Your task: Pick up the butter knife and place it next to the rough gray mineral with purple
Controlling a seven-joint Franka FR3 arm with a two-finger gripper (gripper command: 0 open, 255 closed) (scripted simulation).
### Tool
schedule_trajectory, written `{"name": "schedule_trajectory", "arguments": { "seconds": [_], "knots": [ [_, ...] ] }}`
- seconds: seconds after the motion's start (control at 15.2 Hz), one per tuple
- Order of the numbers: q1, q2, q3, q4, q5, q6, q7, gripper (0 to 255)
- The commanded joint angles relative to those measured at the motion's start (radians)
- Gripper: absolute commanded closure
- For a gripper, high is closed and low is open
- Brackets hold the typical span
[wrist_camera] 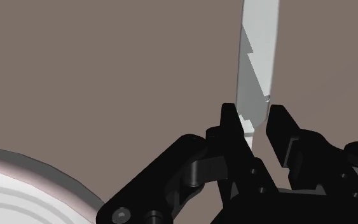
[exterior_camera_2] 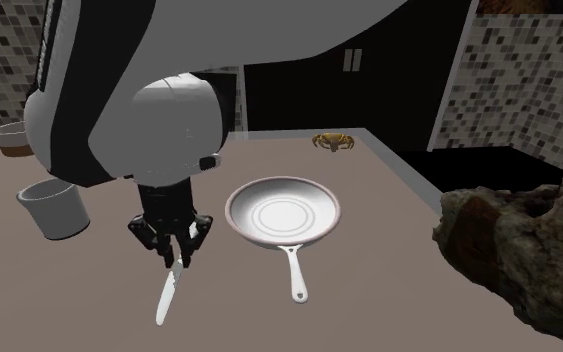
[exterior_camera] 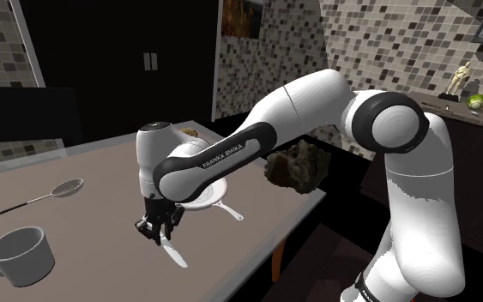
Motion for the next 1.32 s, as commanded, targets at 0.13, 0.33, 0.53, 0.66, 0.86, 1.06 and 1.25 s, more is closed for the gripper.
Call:
{"name": "schedule_trajectory", "arguments": {
  "seconds": [0.13,0.33,0.53,0.66,0.86,1.06,1.25],
  "knots": [
    [-0.002,-0.024,0.01,0.014,0.014,-0.04,-0.005,255],
    [-0.005,-0.043,0.015,0.029,0.022,-0.073,-0.008,255],
    [-0.007,-0.061,0.019,0.046,0.03,-0.106,-0.011,255],
    [-0.009,-0.072,0.022,0.058,0.035,-0.129,-0.013,255],
    [-0.011,-0.087,0.025,0.078,0.042,-0.163,-0.015,255],
    [-0.012,-0.1,0.028,0.101,0.048,-0.198,-0.016,255],
    [-0.013,-0.112,0.03,0.126,0.053,-0.234,-0.018,255]
  ]
}}
